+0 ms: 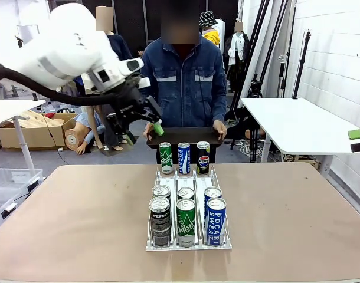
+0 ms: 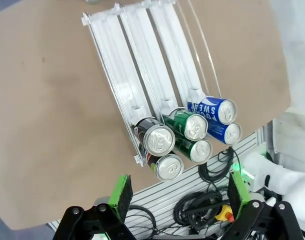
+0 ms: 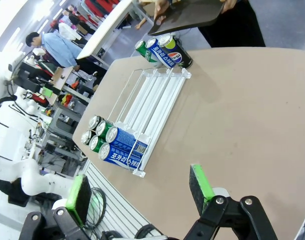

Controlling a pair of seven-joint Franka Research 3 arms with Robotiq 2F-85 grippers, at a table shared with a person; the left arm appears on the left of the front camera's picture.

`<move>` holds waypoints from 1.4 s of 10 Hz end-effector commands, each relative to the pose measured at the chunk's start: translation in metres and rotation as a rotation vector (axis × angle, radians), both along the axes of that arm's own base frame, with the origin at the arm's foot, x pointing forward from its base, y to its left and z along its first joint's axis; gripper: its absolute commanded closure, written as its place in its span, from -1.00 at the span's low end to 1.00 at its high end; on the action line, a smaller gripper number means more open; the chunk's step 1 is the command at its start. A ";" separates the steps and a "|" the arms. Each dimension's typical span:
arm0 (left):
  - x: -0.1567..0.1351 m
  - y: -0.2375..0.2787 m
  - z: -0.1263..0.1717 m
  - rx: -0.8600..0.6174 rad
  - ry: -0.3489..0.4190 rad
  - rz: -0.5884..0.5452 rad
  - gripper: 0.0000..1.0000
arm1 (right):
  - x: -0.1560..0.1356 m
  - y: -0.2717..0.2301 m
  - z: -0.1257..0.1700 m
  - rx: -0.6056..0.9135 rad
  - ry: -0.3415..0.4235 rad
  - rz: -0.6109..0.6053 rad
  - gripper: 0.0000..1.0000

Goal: Retrieve and hand over the desired beverage to the person.
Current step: Pick up a can of the same type that the person held from the Automatic Can Dispenser.

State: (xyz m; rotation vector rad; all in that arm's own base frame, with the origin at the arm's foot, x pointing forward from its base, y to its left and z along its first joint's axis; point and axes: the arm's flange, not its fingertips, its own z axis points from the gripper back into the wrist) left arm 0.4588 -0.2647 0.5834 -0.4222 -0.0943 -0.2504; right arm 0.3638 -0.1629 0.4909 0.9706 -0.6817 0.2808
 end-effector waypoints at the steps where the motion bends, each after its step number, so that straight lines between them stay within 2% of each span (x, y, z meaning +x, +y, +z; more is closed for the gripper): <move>1: 0.011 -0.032 0.002 0.074 0.024 0.019 -1.00 | 0.000 0.000 0.001 0.007 0.000 -0.001 -1.00; 4: 0.015 -0.074 -0.024 0.136 0.045 0.033 -1.00 | 0.000 0.000 0.001 0.007 0.000 -0.001 -1.00; 8: -0.009 -0.097 -0.063 0.167 0.049 0.032 -1.00 | 0.000 0.000 0.001 0.007 0.000 -0.001 -1.00; 9: -0.015 -0.098 -0.066 0.162 0.047 0.014 -1.00 | 0.000 0.000 0.001 0.007 0.000 -0.001 -1.00; 10: -0.002 -0.095 -0.058 0.155 0.075 0.001 -1.00 | 0.000 0.000 0.001 0.007 0.000 -0.001 -1.00; 14: -0.002 -0.095 -0.058 0.155 0.075 0.001 -1.00 | 0.000 0.000 0.001 0.007 0.000 -0.001 -1.00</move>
